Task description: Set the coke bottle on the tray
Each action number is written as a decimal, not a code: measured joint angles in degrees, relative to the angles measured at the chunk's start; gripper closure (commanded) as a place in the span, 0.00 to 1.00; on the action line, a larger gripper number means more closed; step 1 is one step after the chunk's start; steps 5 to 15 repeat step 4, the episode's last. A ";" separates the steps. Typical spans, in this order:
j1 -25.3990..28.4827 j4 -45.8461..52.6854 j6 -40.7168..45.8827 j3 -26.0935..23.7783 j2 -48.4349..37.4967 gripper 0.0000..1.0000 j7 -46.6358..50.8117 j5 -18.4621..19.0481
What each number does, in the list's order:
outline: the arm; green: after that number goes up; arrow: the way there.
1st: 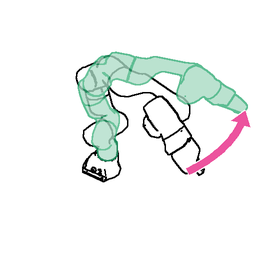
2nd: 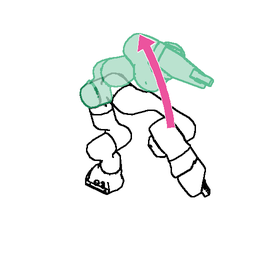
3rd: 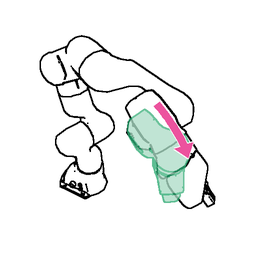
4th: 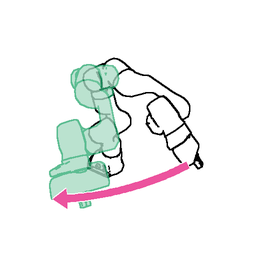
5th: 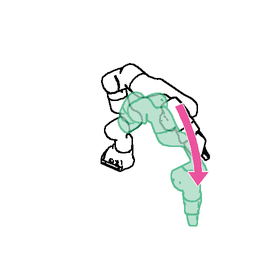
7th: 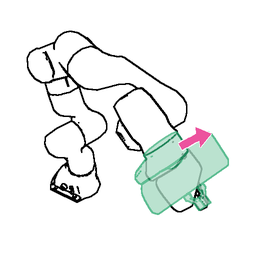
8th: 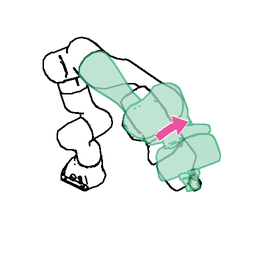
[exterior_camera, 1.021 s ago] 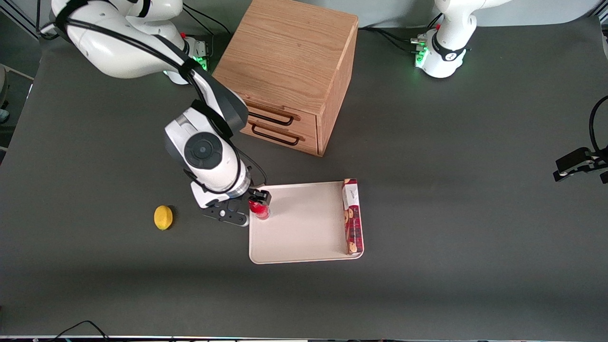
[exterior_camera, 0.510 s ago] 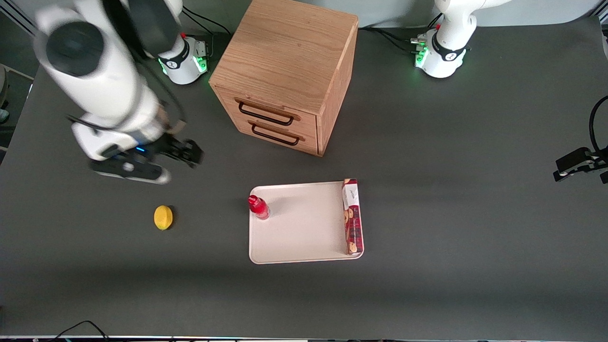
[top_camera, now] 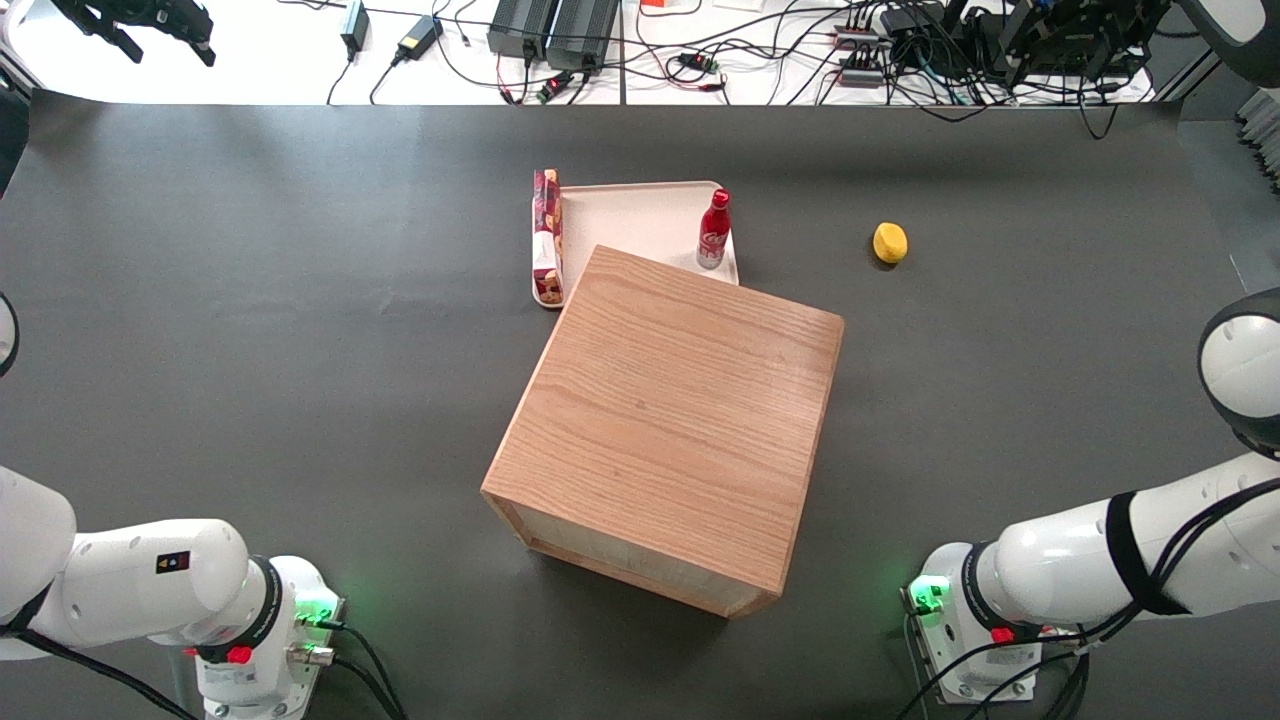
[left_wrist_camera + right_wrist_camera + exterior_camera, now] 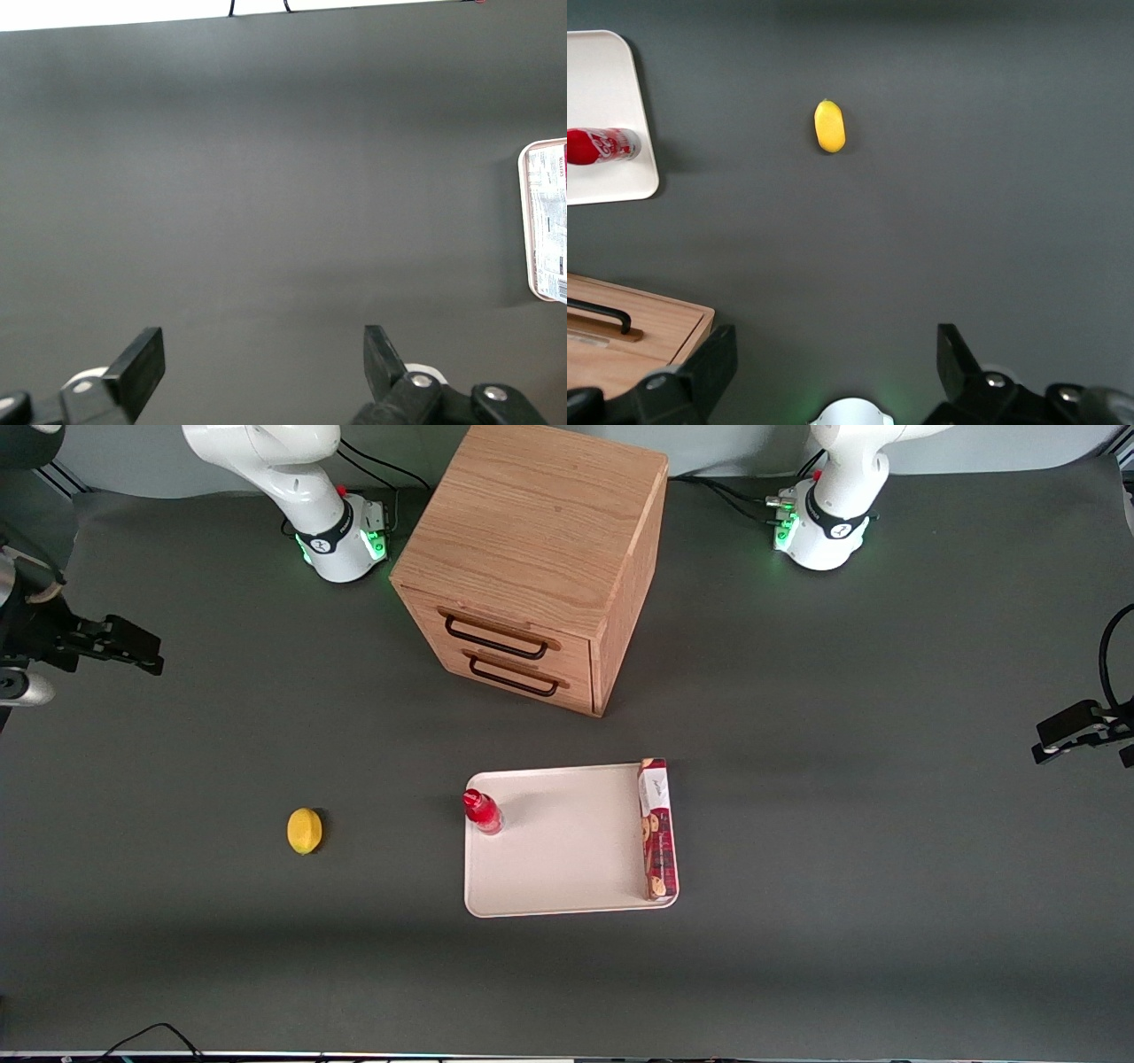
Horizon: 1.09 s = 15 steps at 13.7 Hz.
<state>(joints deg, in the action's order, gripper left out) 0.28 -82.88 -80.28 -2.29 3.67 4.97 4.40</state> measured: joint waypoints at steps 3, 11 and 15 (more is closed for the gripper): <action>0.38 -6.20 -5.07 0.55 -0.87 0.00 -0.21 -0.72; 0.72 -6.29 -5.44 0.47 -0.91 0.00 -0.18 -1.05; 0.72 -6.29 -5.44 0.47 -0.91 0.00 -0.18 -1.05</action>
